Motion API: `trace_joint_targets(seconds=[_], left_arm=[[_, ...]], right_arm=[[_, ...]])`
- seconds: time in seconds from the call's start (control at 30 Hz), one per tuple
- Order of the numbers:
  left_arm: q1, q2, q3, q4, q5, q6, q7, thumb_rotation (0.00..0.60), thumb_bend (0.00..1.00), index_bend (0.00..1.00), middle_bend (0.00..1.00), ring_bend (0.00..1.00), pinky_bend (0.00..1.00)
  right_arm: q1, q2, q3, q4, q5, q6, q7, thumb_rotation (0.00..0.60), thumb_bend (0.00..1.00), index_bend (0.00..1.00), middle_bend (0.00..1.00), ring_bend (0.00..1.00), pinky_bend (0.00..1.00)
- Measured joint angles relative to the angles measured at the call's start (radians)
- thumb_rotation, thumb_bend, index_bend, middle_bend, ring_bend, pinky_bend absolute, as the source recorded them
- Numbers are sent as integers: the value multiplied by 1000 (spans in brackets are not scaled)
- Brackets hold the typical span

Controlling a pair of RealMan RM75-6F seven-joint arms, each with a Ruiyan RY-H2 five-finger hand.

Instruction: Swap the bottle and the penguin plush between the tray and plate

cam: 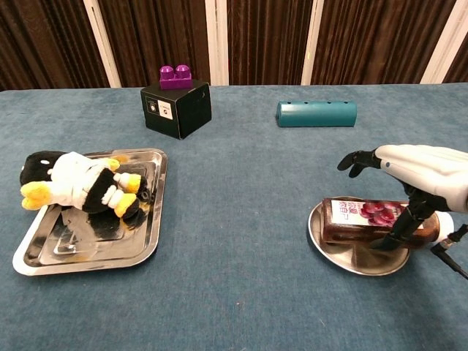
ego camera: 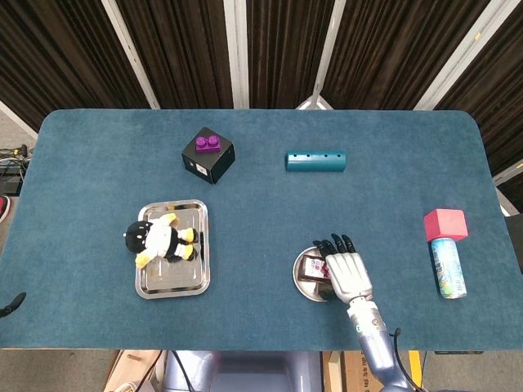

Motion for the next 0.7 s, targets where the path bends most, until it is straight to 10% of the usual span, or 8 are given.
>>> trace_joint_targets(seconds=[0.7], left_arm=[[-2, -8, -3, -6, -3, 1, 18, 600, 229, 128, 21, 0, 131]], right_arm=[[35, -86, -24, 147, 29, 29, 47, 600, 133, 419, 415, 196, 0]])
